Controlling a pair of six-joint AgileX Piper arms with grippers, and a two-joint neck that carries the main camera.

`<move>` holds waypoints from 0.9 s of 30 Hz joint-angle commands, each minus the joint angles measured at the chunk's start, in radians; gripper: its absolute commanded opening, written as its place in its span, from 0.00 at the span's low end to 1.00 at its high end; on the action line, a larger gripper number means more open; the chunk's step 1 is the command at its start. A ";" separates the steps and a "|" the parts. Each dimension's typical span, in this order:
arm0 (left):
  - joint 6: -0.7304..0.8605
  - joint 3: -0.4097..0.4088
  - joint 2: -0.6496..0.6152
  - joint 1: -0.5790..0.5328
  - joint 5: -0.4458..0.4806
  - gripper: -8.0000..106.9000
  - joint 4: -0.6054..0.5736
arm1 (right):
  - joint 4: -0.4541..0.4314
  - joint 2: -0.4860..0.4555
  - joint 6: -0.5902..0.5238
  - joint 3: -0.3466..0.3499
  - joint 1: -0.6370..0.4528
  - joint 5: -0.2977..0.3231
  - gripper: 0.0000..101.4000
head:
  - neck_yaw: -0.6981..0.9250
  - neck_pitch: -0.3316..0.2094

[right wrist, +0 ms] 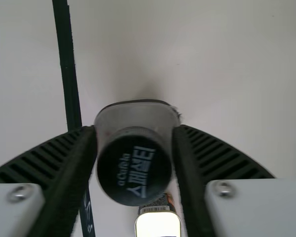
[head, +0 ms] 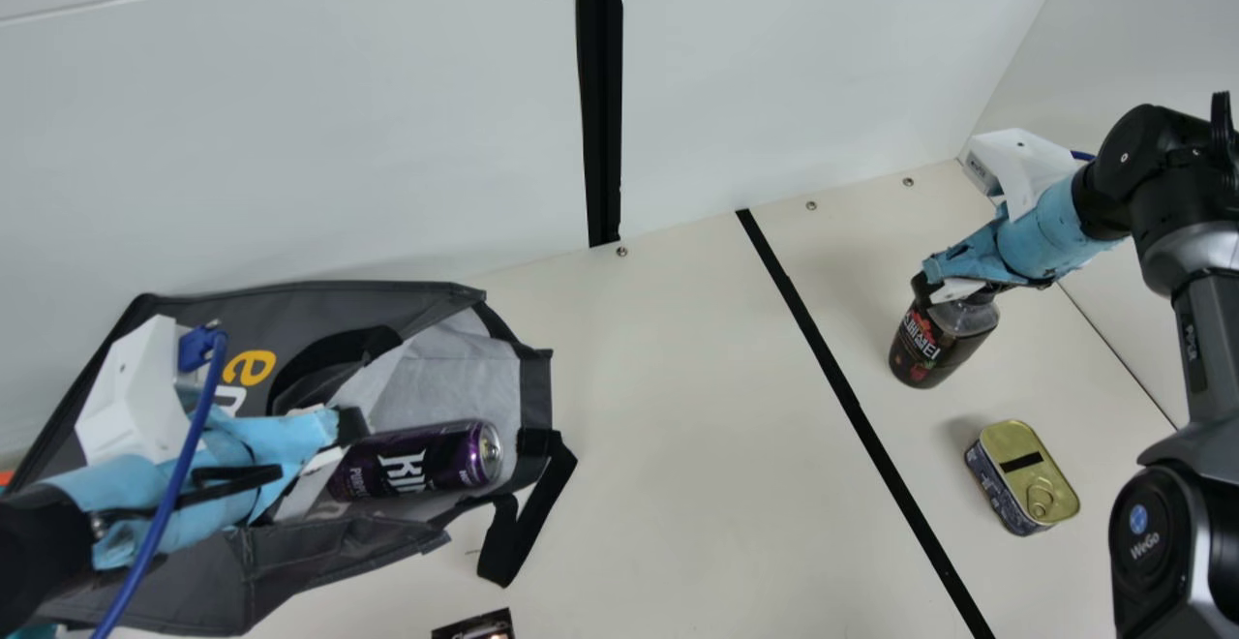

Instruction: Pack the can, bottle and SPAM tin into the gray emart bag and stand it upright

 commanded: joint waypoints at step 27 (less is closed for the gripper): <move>0.000 0.000 0.000 0.000 0.000 0.00 0.000 | 0.064 -0.061 -0.132 -0.010 0.013 0.004 0.00 | -0.001 -0.023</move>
